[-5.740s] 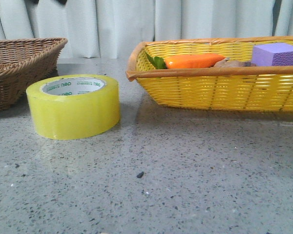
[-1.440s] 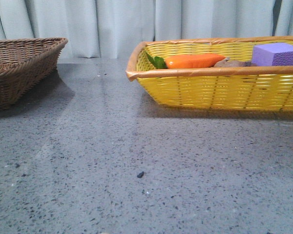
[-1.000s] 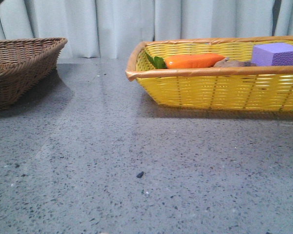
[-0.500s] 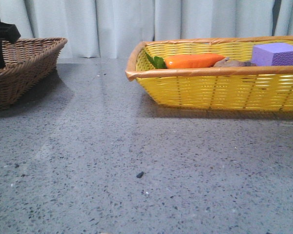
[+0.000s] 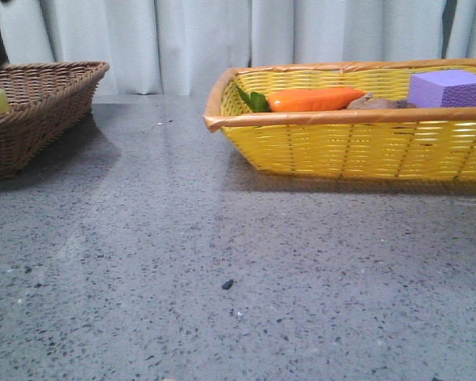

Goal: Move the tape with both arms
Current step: 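Lower the tape into the brown basket and open the left gripper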

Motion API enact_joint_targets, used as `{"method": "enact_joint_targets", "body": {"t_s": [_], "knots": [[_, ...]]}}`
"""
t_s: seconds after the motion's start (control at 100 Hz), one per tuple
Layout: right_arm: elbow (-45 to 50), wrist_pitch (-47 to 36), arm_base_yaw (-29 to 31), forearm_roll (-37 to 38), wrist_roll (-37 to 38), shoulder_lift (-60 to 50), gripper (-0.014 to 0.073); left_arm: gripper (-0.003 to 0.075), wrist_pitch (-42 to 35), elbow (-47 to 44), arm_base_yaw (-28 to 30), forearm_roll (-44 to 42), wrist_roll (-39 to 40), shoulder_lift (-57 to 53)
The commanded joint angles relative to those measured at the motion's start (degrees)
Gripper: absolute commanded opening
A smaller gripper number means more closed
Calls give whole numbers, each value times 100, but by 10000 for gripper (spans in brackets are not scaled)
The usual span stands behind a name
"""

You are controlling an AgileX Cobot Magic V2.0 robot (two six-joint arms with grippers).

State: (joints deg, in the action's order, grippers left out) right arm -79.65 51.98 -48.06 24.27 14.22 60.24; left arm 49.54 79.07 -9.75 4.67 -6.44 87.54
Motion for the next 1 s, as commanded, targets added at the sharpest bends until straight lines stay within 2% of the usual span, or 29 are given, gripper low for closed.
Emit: {"method": "enact_joint_targets", "body": {"t_s": [0.0, 0.3, 0.48, 0.79, 0.99], "knots": [[205, -571, 2, 251, -17, -306, -66, 181, -265, 206, 4, 266, 7, -670], [1544, -1516, 2, 274, 275, -1529, -66, -22, -261, 16, 4, 458, 7, -2215], [2249, -1647, 2, 335, 353, -2294, -66, -20, -452, -598, 4, 458, 7, -3107], [3318, -1937, 2, 510, 489, -3433, -66, -20, -1649, -2643, 4, 458, 7, -4759], [3741, -2113, 2, 598, 489, -3973, -66, -21, -1758, -3693, 4, 458, 7, -5805]]}}
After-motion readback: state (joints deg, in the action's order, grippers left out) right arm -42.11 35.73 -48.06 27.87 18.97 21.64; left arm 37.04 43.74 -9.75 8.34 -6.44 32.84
